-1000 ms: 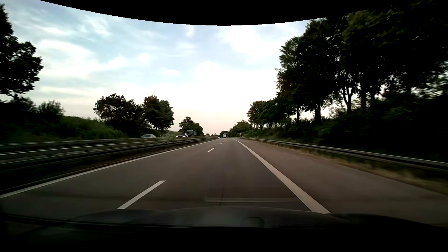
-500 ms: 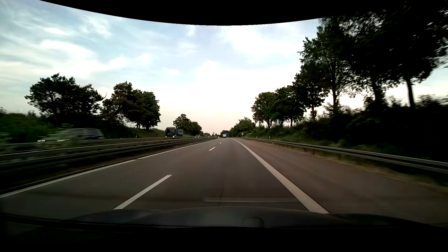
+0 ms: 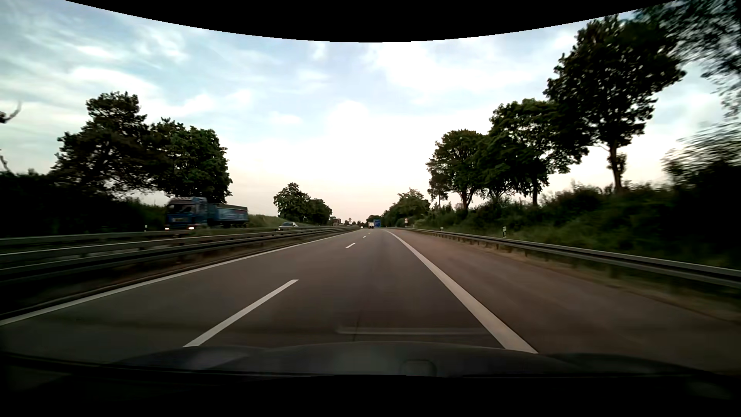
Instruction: Follow the waypoints while adhering to traffic rules and regulations
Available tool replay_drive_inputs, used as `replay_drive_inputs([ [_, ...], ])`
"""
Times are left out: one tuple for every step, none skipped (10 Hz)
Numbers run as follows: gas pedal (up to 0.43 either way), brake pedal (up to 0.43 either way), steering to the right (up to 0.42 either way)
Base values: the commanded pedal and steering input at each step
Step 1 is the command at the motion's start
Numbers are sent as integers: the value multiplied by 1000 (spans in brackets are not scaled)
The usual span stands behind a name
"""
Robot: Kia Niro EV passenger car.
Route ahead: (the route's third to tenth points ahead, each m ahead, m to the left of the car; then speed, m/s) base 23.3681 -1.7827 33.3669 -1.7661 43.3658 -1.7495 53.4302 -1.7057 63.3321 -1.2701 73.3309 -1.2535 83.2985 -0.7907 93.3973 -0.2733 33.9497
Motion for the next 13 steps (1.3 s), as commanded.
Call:
replay_drive_inputs([
  [248,6,-4],
  [248,6,-5],
  [248,6,-5],
  [248,6,-5],
  [248,6,-5],
  [248,6,-5],
  [248,6,-5],
  [260,6,-5],
  [268,6,-5],
  [268,6,-5],
  [268,6,-5],
  [268,6,-5],
  [268,6,-5],
])
